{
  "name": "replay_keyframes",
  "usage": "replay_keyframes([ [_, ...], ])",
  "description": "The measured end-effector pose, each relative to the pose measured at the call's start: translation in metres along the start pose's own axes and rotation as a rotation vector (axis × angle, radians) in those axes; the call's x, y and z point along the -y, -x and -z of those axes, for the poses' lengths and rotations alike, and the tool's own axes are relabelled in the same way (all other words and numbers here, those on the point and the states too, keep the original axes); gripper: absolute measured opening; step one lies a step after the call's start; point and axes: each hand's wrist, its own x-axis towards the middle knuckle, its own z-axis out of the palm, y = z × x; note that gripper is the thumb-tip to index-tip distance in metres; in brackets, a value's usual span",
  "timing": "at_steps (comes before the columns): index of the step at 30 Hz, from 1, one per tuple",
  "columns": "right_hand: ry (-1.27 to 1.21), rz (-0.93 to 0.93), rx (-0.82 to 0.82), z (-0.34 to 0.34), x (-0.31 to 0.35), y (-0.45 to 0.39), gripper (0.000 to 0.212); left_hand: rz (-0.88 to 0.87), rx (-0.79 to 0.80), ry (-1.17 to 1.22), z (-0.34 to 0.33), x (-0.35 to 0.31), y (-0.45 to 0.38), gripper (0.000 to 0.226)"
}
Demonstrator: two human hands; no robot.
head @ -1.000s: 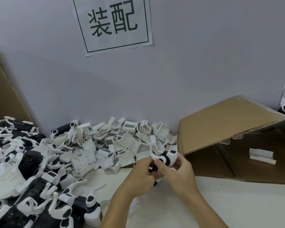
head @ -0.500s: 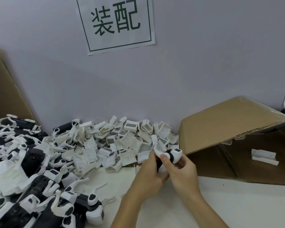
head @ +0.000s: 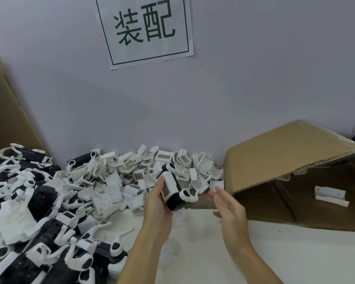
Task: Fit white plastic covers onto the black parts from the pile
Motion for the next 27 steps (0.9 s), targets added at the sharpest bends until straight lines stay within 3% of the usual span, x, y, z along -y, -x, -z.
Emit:
replay_keyframes([
  [4, 0.047, 0.015, -0.008, -0.001, 0.0, 0.001, 0.033, -0.01, -0.009, -0.195, 0.001, 0.001, 0.002, 0.025],
  [9, 0.123, 0.036, 0.008, -0.004, -0.002, 0.003, 0.03, 0.181, 0.299, 0.232, 0.011, 0.001, 0.009, 0.036],
  [12, 0.144, 0.058, 0.008, -0.003, -0.003, 0.002, 0.03, 0.174, 0.354, 0.193, 0.007, -0.002, 0.01, 0.036],
  [17, 0.203, 0.171, 0.037, -0.004, -0.004, 0.005, 0.048, 0.121, 0.079, -0.068, -0.005, -0.008, 0.006, 0.028],
  [22, 0.381, 0.429, 0.149, -0.011, 0.0, 0.012, 0.062, 0.187, -0.06, -0.181, -0.01, -0.008, 0.004, 0.02],
  [25, 0.477, 0.419, 0.211, -0.016, 0.003, 0.008, 0.064, 0.154, -0.03, -0.354, -0.014, 0.002, 0.006, 0.017],
  [27, 0.484, 0.369, 0.161, -0.015, 0.003, 0.005, 0.063, 0.144, -0.01, -0.415, -0.019, 0.009, 0.007, 0.024],
])
